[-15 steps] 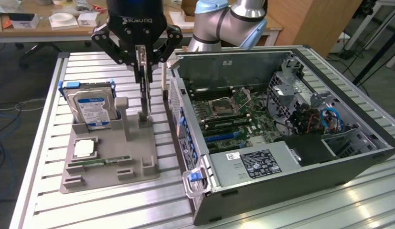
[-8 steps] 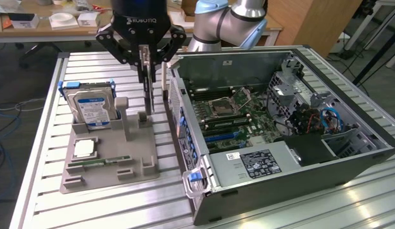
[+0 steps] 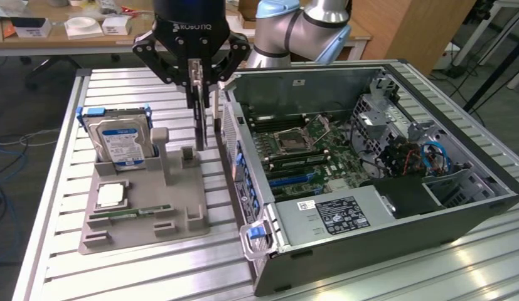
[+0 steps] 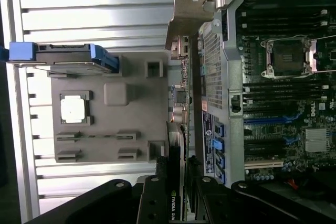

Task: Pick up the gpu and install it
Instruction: 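Pick up the gpu and move the gpu toward the slot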

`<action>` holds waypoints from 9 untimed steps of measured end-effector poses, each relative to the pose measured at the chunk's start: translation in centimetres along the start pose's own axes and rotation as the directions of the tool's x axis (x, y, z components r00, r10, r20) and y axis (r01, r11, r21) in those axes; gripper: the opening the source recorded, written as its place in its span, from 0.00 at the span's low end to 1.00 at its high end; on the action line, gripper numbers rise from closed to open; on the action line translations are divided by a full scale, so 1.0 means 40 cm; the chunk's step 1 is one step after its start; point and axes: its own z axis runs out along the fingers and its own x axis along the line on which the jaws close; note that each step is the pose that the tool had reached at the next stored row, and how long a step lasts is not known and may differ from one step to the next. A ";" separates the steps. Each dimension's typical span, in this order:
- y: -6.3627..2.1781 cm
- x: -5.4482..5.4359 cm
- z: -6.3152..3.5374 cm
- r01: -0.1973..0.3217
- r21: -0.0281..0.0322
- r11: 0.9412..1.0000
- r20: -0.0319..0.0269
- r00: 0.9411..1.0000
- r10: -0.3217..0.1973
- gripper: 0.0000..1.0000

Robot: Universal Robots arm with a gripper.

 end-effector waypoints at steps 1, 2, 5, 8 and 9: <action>0.000 -0.002 0.000 0.000 0.000 1.000 0.000 1.000 0.000 0.26; 0.000 -0.004 0.000 0.000 0.000 1.000 0.000 1.000 0.000 0.26; 0.001 -0.011 0.000 0.000 0.000 1.000 0.000 1.000 0.000 0.26; 0.001 -0.017 0.000 0.001 0.000 1.000 0.000 1.000 -0.001 0.26; 0.001 -0.018 0.000 0.001 0.000 1.000 0.000 1.000 -0.001 0.26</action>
